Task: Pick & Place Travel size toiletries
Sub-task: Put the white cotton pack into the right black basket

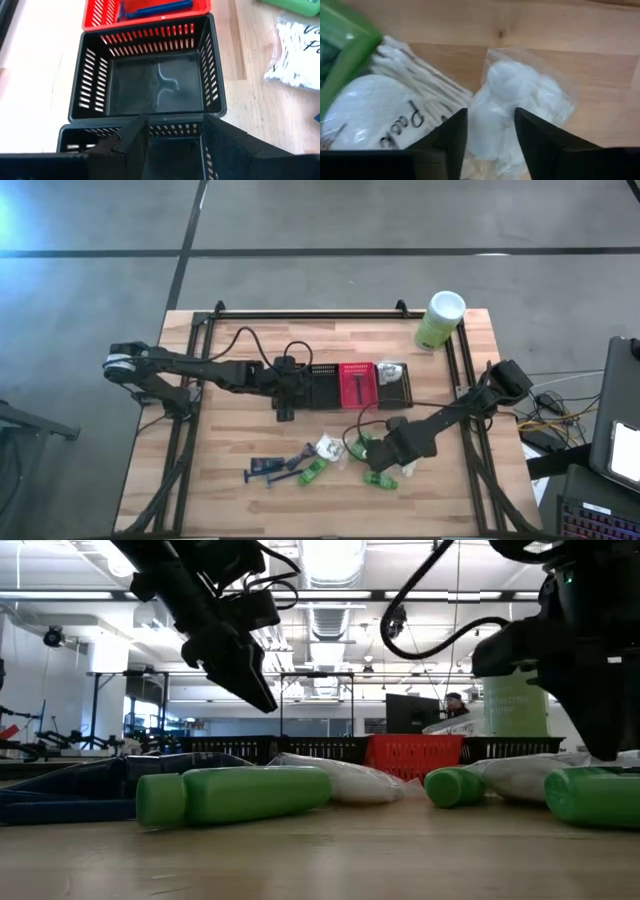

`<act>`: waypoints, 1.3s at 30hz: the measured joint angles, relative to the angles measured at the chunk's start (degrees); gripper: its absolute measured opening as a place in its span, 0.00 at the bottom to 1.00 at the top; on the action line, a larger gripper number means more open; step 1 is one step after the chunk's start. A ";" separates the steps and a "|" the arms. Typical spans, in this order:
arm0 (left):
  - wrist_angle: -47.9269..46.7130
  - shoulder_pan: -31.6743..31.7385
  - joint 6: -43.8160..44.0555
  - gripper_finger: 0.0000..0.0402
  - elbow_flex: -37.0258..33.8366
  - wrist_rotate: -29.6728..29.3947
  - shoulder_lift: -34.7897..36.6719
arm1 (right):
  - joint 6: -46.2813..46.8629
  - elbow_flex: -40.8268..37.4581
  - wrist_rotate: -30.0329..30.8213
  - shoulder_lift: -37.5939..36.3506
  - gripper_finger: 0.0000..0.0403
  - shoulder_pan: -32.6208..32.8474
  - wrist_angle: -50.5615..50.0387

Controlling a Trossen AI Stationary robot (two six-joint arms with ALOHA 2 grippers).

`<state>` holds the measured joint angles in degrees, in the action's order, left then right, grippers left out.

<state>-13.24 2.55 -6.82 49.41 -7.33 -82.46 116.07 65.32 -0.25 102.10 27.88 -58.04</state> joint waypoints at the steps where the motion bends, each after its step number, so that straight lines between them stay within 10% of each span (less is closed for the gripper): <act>1: 0.28 0.00 -0.09 0.47 0.00 0.00 0.00 | -0.09 -0.27 0.00 0.00 0.34 0.02 -0.04; 9: 1.77 0.00 -0.65 0.47 0.00 0.00 0.00 | -2.30 -1.72 0.04 0.04 0.06 0.02 0.42; 19: 2.64 0.00 -0.58 0.47 0.29 1.50 -0.01 | -3.99 1.85 7.13 -4.16 0.02 2.12 -0.97; 23: 5.08 0.44 0.82 0.47 1.44 8.41 0.00 | 1.73 2.31 19.00 -10.34 0.02 5.47 -2.04; 30: 22.81 6.03 16.06 0.47 2.73 32.81 0.00 | 7.22 0.91 56.73 -22.38 0.02 13.29 -2.00; 39: 43.65 13.26 39.89 0.47 2.85 51.03 -0.22 | -9.34 0.72 71.29 -31.29 0.02 12.06 6.60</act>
<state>30.41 15.81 33.07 52.25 43.70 -82.67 106.73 66.04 71.04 70.81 39.94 -51.44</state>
